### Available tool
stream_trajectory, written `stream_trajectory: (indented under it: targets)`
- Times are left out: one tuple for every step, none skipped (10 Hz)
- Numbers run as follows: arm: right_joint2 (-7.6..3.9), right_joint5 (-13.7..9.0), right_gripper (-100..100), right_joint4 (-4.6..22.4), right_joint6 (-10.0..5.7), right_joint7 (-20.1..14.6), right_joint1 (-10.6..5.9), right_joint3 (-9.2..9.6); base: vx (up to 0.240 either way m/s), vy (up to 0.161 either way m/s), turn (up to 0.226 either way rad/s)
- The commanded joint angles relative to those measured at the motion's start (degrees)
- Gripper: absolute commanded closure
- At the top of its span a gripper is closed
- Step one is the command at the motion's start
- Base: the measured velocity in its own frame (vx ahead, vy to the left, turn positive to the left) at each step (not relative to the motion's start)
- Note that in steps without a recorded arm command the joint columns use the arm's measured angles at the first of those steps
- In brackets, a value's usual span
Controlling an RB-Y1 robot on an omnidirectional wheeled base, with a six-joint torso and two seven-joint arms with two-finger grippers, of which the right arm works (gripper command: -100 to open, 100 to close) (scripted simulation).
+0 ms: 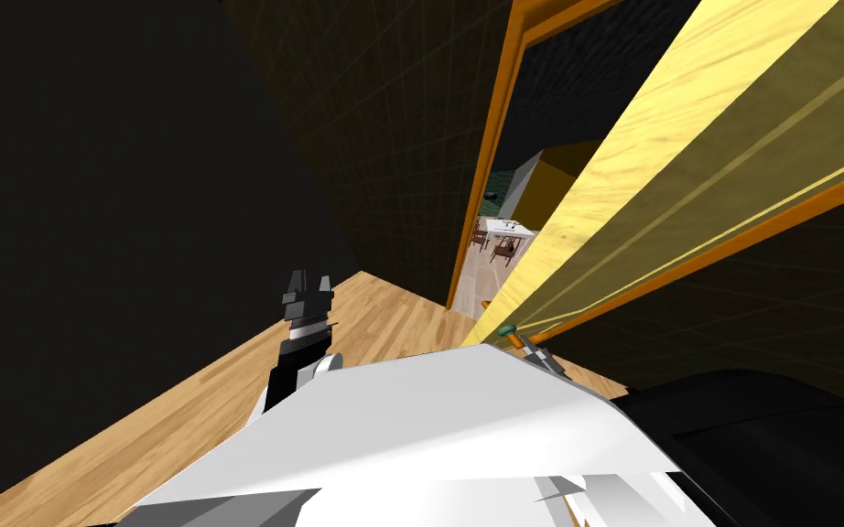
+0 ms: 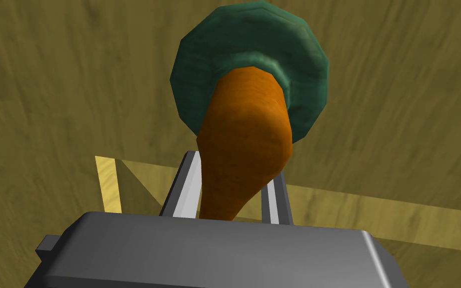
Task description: Pull the door open
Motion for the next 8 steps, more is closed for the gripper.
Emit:
stream_trajectory:
  targets:
    - [-0.32, 0.07, 100, -0.19, 0.38, -0.03, -0.15, 0.21, -0.221, -0.095, 0.181]
    - [-0.43, 0.11, 100, -0.17, 0.46, -0.09, -0.41, 0.31, -0.248, -0.084, 0.157]
    - [-0.60, 0.16, 100, -0.14, 0.52, -0.19, -0.79, 0.45, -0.279, -0.073, 0.168]
    - [-0.70, 0.19, 100, -0.13, 0.52, -0.24, -1.01, 0.54, -0.251, -0.049, 0.150]
    - [-0.83, 0.23, 100, -0.11, 0.48, -0.32, -1.31, 0.65, -0.263, -0.050, 0.142]
    - [-0.92, 0.26, 100, -0.09, 0.41, -0.37, -1.52, 0.73, -0.254, -0.053, 0.117]
    - [-0.92, 0.26, 100, -0.09, 0.41, -0.37, -1.52, 0.73, -0.132, -0.039, 0.023]
    - [-0.92, 0.26, 100, -0.09, 0.41, -0.37, -1.52, 0.73, -0.020, -0.019, -0.030]
